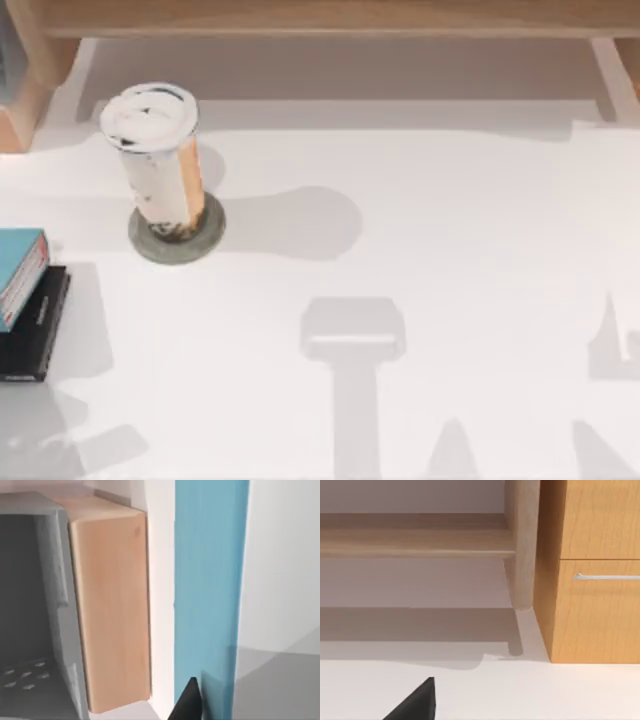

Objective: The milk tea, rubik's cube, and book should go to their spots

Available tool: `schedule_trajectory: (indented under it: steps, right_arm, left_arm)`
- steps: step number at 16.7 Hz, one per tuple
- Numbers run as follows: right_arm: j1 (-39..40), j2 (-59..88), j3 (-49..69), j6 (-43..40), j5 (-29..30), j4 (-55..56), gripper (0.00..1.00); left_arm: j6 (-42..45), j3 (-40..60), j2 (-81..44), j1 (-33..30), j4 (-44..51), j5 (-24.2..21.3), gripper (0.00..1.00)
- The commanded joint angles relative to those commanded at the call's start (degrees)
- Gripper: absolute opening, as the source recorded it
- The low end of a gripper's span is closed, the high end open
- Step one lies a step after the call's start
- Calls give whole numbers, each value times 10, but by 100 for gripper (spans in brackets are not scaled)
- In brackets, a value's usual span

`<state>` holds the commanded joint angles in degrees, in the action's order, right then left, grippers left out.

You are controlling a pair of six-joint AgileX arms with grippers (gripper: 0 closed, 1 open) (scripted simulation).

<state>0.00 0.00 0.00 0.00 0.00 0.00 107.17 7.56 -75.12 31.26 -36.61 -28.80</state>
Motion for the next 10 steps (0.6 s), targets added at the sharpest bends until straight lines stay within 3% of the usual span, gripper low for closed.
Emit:
schedule_trajectory:
  steps: [10]
  right_arm:
    - [0,0,0,0,0,0,100]
  left_arm:
    - [19,-27,-15,0,-14,-2,0]
